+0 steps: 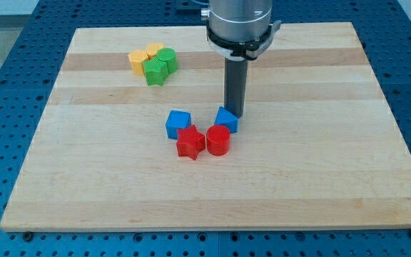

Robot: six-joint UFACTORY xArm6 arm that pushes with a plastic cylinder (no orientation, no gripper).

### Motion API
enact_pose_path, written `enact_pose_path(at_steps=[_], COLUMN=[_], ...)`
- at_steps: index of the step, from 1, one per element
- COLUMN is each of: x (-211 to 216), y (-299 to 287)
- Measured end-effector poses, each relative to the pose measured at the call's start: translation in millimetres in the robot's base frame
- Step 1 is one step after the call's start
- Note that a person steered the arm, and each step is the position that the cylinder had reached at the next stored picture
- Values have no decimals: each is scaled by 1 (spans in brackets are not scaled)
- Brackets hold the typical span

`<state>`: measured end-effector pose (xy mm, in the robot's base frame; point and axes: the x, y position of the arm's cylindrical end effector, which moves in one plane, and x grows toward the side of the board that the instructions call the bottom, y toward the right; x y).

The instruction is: Push the triangle into red star

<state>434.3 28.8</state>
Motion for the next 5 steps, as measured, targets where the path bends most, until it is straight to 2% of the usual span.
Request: enact_pose_path(at_steps=[3, 5], x=[6, 24], y=[23, -25])
